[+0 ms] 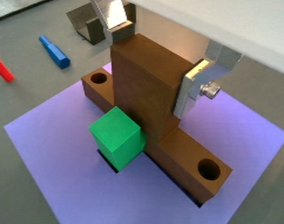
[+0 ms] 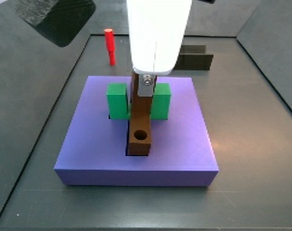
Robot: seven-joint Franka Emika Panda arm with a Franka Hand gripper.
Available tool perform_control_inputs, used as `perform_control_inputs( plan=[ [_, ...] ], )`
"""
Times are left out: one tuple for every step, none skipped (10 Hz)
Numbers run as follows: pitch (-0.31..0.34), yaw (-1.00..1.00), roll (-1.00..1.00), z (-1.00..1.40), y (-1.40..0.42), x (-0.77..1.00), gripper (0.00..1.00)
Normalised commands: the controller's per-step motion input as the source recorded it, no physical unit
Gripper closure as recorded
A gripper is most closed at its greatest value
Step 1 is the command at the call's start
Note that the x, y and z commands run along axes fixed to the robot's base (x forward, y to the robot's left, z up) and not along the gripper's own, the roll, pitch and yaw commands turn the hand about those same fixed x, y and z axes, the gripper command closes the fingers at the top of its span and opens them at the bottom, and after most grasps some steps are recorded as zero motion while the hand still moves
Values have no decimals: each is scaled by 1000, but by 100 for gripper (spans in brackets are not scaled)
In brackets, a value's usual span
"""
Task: Pick up the brown object. Move up. Place the brown object on the fixture. Regrasp the brown object. Move to above the board. Insert the brown object.
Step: Insert the brown object.
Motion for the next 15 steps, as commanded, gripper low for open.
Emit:
perform_control_inputs(
  plan=[
    [-414,31,-83,0,0,0,100],
    [-380,80,-80,49,0,-46,100],
    [-260,140,-57,0,34,-166,100],
    [-83,74,0,-23,0,-3,100],
    [-131,134,73,-63,0,-51,100],
    [-257,94,181,-71,-74,-37,100],
    [-251,9,277,-60,-106,-46,100],
    [-197,-51,326,-57,-57,-54,100],
    [-169,-246,284,-34,0,-129,100],
    [-121,-326,264,0,0,-91,100],
    [-36,-300,151,0,0,-14,100],
    [-24,-266,40,-34,23,0,100],
    [-63,-174,0,-129,83,-74,100],
    [-54,-77,0,-174,43,-74,100],
    [-43,-43,-30,-203,0,-71,100]
  ],
)
